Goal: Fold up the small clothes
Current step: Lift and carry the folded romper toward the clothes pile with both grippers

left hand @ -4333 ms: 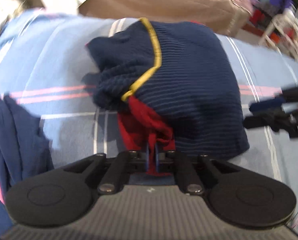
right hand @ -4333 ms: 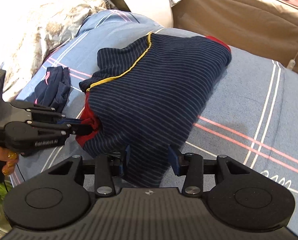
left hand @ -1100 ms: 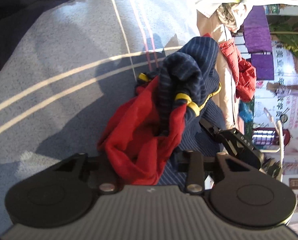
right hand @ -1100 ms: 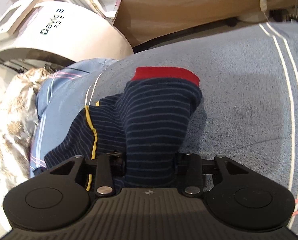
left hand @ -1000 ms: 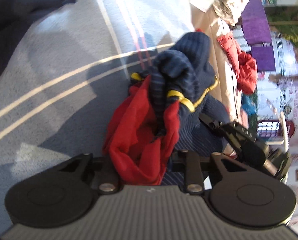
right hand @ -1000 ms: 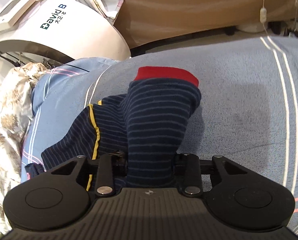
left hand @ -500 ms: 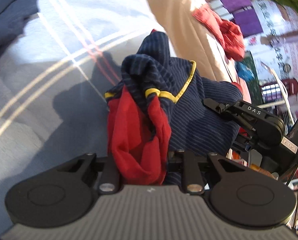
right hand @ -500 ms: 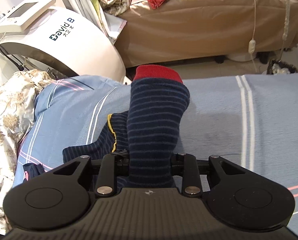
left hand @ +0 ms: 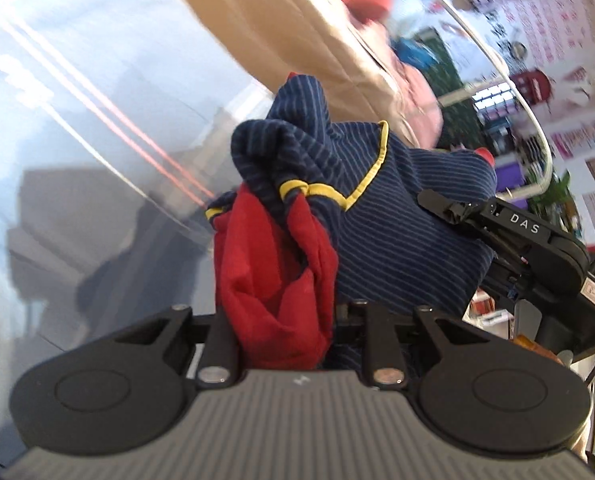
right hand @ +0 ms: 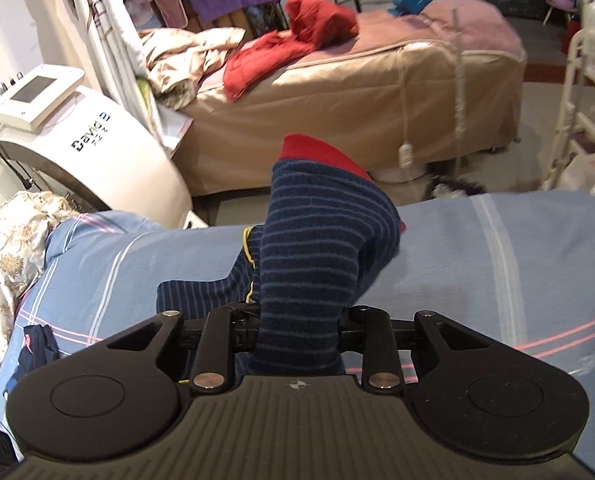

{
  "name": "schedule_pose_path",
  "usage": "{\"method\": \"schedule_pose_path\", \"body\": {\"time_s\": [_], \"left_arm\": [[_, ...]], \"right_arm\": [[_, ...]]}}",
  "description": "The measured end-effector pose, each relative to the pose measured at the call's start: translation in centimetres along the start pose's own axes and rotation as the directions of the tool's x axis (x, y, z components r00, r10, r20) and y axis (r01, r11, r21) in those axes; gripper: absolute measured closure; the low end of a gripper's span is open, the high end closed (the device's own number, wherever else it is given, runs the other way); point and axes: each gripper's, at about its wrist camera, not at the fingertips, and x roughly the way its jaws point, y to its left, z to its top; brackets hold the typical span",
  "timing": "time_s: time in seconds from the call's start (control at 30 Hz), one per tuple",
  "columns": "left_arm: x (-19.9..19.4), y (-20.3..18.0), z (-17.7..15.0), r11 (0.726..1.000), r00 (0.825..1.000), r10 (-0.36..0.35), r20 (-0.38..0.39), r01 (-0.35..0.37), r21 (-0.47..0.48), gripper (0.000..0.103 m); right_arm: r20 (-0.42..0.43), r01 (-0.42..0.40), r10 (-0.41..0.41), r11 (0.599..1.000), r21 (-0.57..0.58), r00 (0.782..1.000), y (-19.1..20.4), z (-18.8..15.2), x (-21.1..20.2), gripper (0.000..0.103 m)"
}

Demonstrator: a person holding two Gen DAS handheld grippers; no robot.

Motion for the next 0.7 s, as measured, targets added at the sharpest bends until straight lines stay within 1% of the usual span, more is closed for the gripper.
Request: {"method": "schedule_pose_path", "body": {"time_s": [0.07,0.13,0.23,0.3,0.37,0.43,0.5,0.57,0.63,0.7], "left_arm": [[1.6,-4.3,-3.5,1.0,1.0,-0.02,-0.002,0.02,0.007,0.082],[3.0,-8.7,-7.0,0.998,0.998,-0.064,0.003,0.064,0.003,0.082],[5.5,-15.5,-11.4,0.99,0.99,-0.138,-0.01,0.138,-0.009,0.082],[7.0,-20.2,-13.8,0.983,0.983,-0.183,-0.031,0.184,0.017,0.082],[8.2,-24.8,-15.9,0.973,0.973,-0.224,-0.052,0.227,0.047,0.082],[8.9,-28.6,-18.1,0.964,0.967,-0.247,-0.063,0.252,0.08,0.082],[9.7,-31.7,-20.3,0.957,0.961,-0.265,-0.079,0.272,0.102,0.082],[10.8,-34.1,-22.5,0.953,0.959,-0.265,-0.096,0.276,0.125,0.082],[11.8,-35.7,-24.8,0.954,0.962,-0.251,-0.112,0.265,0.142,0.082],[12.4,-36.4,-27.0,0.959,0.968,-0.216,-0.126,0.234,0.157,0.082]], "right_arm": [[0.025,0.003,-0.003,1.0,-0.013,1.0,-3.6,0.6,-3.1,0.056],[0.044,0.004,-0.003,1.0,-0.026,0.999,-7.5,1.5,-6.3,0.056],[0.072,0.038,-0.036,0.999,-0.037,0.997,-13.0,3.4,-11.3,0.056],[0.099,0.056,-0.053,0.998,-0.028,0.994,-16.6,4.9,-14.7,0.056],[0.116,0.069,-0.069,0.998,0.005,0.991,-20.1,6.4,-17.6,0.056],[0.13,0.08,-0.083,0.996,0.033,0.988,-23.2,7.3,-20.1,0.056],[0.141,0.092,-0.1,0.994,0.062,0.985,-26.0,7.9,-21.7,0.056],[0.139,0.104,-0.115,0.991,0.085,0.984,-28.1,8.0,-22.1,0.056],[0.127,0.098,-0.11,0.991,0.095,0.986,-29.8,7.9,-21.7,0.056],[0.106,0.094,-0.104,0.991,0.095,0.989,-31.7,7.3,-20.7,0.056]]}}
